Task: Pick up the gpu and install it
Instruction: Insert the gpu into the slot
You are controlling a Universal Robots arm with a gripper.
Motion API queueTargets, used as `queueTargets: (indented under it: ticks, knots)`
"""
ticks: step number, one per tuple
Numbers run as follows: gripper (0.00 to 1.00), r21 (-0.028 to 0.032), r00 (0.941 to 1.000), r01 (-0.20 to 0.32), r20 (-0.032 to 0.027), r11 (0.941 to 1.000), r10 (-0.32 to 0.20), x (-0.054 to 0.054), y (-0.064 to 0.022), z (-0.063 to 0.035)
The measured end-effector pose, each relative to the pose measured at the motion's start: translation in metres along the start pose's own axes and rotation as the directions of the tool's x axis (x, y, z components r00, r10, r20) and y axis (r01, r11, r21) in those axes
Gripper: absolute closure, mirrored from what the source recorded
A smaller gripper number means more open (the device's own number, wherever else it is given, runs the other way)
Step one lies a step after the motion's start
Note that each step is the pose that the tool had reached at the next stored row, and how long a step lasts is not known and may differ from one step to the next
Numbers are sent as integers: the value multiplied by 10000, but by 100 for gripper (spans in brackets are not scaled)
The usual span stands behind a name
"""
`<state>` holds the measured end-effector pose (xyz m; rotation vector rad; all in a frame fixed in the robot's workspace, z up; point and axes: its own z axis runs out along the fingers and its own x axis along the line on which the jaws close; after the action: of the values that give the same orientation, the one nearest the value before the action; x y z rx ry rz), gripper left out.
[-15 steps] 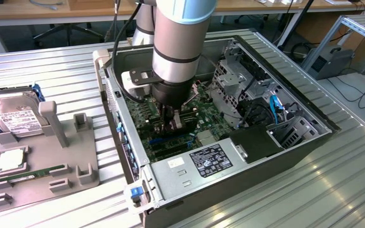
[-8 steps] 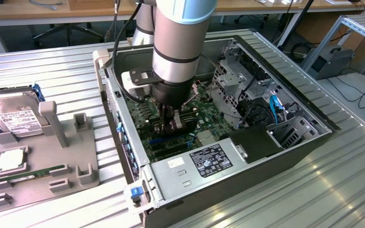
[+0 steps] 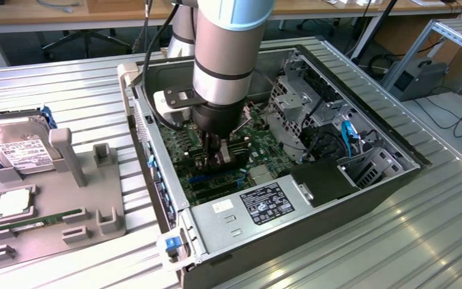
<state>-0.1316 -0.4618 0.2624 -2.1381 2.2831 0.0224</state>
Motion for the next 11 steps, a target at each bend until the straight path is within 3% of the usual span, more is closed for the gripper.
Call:
queueTargets:
  ticks: [11]
  knots:
    - [73, -5, 9997, 235, -1, 9997, -235, -12, -11, 0]
